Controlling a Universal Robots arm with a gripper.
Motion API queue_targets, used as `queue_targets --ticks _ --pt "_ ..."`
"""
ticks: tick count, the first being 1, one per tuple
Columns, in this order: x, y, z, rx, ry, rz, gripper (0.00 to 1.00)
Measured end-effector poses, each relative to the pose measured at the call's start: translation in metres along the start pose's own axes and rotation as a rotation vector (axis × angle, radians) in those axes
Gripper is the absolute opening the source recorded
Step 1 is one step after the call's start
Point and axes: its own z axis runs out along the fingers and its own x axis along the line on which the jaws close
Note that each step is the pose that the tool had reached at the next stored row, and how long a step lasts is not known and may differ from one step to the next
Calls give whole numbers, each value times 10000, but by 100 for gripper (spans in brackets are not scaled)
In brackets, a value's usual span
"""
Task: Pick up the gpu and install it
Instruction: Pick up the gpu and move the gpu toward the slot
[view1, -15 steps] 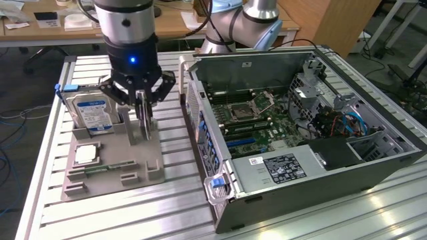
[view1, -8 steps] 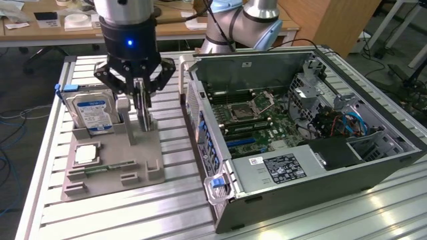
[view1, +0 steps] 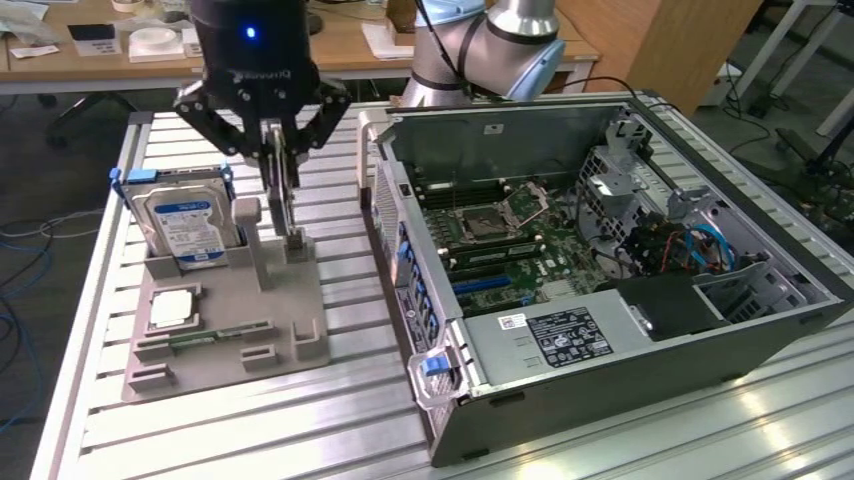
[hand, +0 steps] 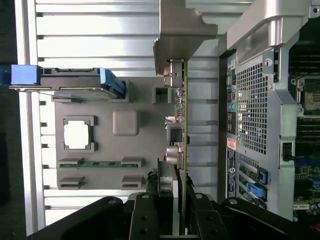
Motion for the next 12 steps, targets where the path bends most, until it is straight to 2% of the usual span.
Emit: queue_targets --ticks 12 --pt "-6 12 -545 -1 0 -1 28"
